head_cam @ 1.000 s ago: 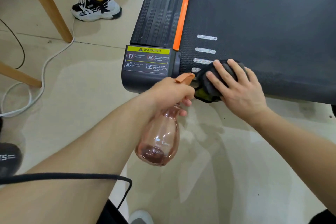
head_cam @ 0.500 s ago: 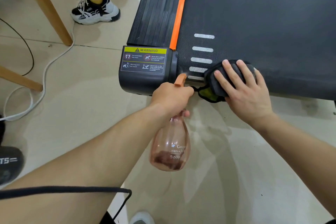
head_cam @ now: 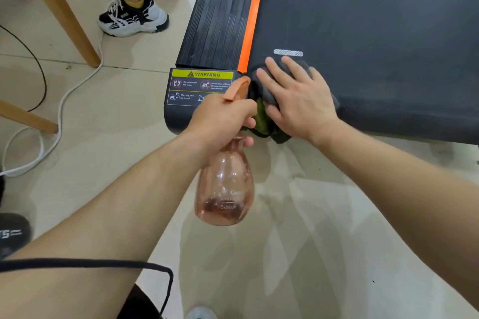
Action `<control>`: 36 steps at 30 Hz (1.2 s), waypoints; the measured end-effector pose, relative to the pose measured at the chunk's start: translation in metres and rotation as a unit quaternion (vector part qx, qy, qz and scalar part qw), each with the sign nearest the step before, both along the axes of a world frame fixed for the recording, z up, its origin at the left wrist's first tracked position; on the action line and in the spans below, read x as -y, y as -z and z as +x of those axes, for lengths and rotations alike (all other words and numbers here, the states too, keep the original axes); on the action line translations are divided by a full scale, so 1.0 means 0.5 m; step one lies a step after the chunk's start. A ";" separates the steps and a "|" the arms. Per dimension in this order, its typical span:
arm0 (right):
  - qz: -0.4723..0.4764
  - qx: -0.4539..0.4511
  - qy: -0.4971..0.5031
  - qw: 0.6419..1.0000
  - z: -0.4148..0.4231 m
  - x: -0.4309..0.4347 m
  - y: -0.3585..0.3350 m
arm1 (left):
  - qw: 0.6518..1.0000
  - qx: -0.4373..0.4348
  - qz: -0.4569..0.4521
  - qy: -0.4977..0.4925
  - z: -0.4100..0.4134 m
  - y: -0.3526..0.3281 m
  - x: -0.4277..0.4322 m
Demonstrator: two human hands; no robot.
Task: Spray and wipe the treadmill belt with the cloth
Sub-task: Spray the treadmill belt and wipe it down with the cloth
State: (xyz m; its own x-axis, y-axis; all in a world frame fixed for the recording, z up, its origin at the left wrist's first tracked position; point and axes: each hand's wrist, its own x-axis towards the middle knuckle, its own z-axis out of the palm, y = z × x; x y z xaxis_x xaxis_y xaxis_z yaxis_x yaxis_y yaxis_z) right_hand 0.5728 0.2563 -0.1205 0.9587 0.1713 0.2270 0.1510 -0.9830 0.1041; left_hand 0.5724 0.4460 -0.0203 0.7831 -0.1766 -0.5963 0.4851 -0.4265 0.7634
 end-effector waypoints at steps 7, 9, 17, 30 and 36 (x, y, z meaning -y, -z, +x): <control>-0.099 0.047 -0.035 0.993 -0.119 0.049 0.064 | 1.000 0.008 -0.008 0.002 0.017 -0.002 -0.005; -0.039 0.050 0.014 0.998 -0.069 0.008 0.046 | 1.000 0.010 -0.012 0.000 0.019 -0.003 -0.004; -0.073 0.054 -0.022 0.996 -0.084 0.023 0.059 | 1.000 0.011 -0.023 0.006 0.011 -0.007 0.028; -0.133 0.044 0.093 0.986 -0.226 0.264 0.050 | 0.989 -0.014 -0.056 0.140 -0.035 0.013 0.201; -0.129 0.023 -0.054 0.990 -0.204 0.300 0.033 | 0.977 0.009 -0.058 0.206 -0.044 0.015 0.303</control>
State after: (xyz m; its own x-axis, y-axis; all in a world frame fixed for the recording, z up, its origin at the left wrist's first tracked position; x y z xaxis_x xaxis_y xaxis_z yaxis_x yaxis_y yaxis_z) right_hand 0.4706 0.1062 -0.1370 0.9213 0.3307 0.2046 0.2436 -0.9010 0.3591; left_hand 0.5506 0.2945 -0.0276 0.6415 -0.5441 -0.5407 0.2772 -0.4928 0.8248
